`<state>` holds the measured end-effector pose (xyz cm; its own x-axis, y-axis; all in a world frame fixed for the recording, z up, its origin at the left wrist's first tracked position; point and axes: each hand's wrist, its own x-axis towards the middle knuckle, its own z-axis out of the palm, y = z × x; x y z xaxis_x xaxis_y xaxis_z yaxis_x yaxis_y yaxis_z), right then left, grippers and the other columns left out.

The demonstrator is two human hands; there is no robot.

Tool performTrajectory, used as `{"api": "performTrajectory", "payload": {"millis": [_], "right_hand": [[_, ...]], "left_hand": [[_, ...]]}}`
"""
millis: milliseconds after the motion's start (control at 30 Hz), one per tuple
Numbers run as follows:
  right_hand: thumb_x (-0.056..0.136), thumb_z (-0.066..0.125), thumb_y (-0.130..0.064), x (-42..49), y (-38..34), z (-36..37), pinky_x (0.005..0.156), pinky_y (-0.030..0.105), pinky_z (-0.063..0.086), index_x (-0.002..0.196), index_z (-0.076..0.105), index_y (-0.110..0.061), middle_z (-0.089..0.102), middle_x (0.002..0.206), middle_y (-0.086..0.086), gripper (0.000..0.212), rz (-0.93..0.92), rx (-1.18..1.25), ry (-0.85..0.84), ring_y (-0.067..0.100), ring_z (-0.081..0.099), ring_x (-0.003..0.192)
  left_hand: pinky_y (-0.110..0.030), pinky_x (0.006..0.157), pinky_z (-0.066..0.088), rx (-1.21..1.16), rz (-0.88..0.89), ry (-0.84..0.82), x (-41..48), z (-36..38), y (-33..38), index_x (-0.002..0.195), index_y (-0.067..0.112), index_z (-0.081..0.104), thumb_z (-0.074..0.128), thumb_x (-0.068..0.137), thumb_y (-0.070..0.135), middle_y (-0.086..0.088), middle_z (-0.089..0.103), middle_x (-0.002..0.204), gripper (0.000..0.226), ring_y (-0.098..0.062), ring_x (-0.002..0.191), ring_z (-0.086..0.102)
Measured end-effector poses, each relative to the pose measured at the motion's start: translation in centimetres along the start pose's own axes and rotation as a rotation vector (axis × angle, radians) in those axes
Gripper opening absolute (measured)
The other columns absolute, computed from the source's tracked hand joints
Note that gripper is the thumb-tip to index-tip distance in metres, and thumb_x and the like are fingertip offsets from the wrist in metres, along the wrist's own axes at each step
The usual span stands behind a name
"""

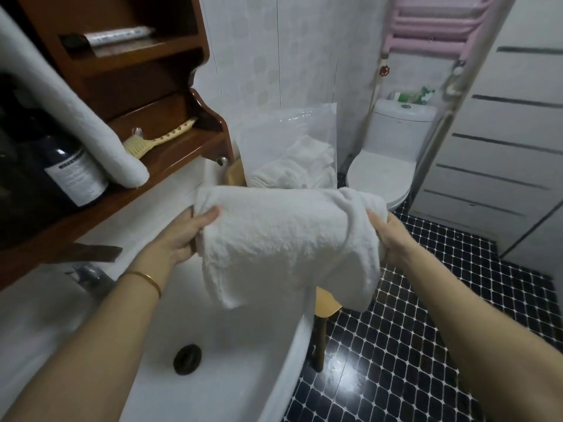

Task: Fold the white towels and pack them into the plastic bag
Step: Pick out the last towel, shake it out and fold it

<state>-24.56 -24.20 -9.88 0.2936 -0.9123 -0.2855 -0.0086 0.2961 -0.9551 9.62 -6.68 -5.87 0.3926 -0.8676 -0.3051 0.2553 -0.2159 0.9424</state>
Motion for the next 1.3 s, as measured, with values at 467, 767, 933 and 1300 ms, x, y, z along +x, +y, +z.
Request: {"api": "performTrajectory", "payload": {"millis": [467,767,933,1300], "right_hand": [[0.1,0.042,-0.037,5.2,-7.1,-0.3,0.042,0.019,0.042,0.08,0.051,-0.011,0.055,0.05,0.003,0.034,0.269,-0.324,0.137,0.014,0.053,0.043],[0.099,0.037,-0.036,8.1,-9.7,0.6,0.08,0.042,0.045,0.103,0.05,-0.014,0.053,0.103,0.014,0.026,-0.118,-0.197,0.235,0.026,0.051,0.093],[0.099,0.036,-0.034,6.2,-2.8,0.7,0.093,0.052,0.046,0.117,0.051,-0.007,0.055,0.119,0.02,0.036,0.038,-0.269,0.227,0.033,0.054,0.109],[0.102,0.029,-0.012,1.0,8.2,1.4,0.092,0.035,0.04,0.13,0.045,0.008,0.052,0.13,0.024,0.038,0.394,-0.683,0.276,0.038,0.049,0.119]], "left_hand": [[-0.047,0.095,0.049,0.208,-0.182,0.196,4.0,4.1,6.1,0.12,0.012,0.059,0.055,0.093,0.043,-0.01,0.067,0.114,0.042,-0.03,0.106,0.062],[-0.032,0.074,0.054,0.105,0.26,0.162,4.6,5.7,8.9,0.102,0.025,0.06,0.048,0.098,0.035,0.006,0.07,0.102,0.016,-0.013,0.091,0.068],[-0.046,0.096,0.047,0.123,0.086,0.2,4.1,3.8,0.9,0.115,0.022,0.059,0.046,0.099,0.033,-0.002,0.065,0.119,0.023,-0.025,0.107,0.062],[-0.048,0.099,0.045,0.37,-0.307,0.343,1.7,1.8,-10.0,0.12,-0.005,0.057,0.039,0.097,0.026,-0.026,0.059,0.12,0.043,-0.037,0.11,0.057]]}}
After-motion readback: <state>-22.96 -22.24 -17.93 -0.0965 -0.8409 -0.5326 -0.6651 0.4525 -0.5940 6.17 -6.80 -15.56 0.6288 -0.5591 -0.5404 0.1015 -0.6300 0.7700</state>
